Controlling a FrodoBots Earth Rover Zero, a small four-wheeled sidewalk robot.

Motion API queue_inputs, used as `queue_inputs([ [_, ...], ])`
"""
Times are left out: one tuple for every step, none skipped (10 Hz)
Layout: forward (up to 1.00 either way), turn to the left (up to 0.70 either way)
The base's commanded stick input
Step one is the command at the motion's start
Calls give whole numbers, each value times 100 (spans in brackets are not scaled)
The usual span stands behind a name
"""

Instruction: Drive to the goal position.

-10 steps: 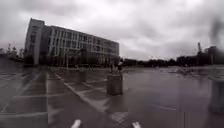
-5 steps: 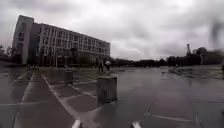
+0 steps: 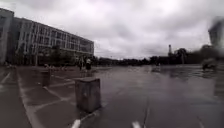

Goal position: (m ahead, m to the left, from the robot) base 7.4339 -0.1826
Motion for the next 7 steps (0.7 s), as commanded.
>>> queue_inputs([
  [100,-39],
  [100,-39],
  [100,-39],
  [100,-39],
  [100,-39],
  [100,-39],
  [100,-37],
])
